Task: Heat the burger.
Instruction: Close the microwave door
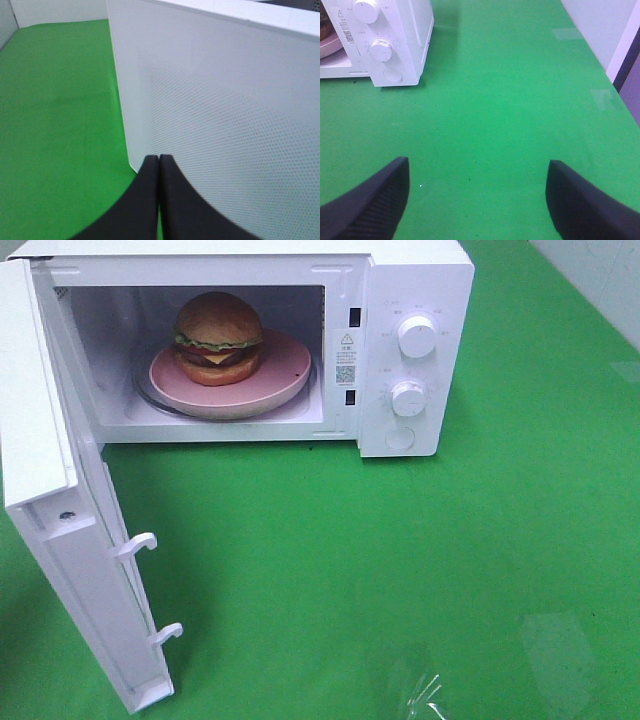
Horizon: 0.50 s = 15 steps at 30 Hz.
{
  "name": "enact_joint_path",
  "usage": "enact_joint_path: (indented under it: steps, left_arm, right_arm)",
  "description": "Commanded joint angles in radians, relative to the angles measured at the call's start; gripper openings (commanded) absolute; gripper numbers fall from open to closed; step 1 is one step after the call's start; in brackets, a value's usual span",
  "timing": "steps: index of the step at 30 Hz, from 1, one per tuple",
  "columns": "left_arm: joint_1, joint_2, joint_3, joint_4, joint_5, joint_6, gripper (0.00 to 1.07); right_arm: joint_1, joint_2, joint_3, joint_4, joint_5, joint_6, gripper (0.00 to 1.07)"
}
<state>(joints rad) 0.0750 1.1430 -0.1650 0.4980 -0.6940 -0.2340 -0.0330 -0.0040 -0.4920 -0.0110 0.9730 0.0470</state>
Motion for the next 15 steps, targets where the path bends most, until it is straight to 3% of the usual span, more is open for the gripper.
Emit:
enact_joint_path:
  steps: [1, 4, 15]
  left_arm:
    - [-0.003, 0.022, -0.022, 0.049, -0.039, -0.044, 0.00]
    - [-0.003, 0.057, -0.046, 0.081, -0.039, -0.089, 0.00]
    - [-0.026, 0.127, -0.055, 0.088, -0.125, -0.101, 0.00]
  right_arm:
    - [-0.004, -0.027, 0.002, -0.002, -0.017, -0.007, 0.75]
    - [-0.004, -0.027, 0.002, -0.002, -0.017, -0.007, 0.75]
    - [-0.004, -0.027, 0.002, -0.002, -0.017, -0.007, 0.75]
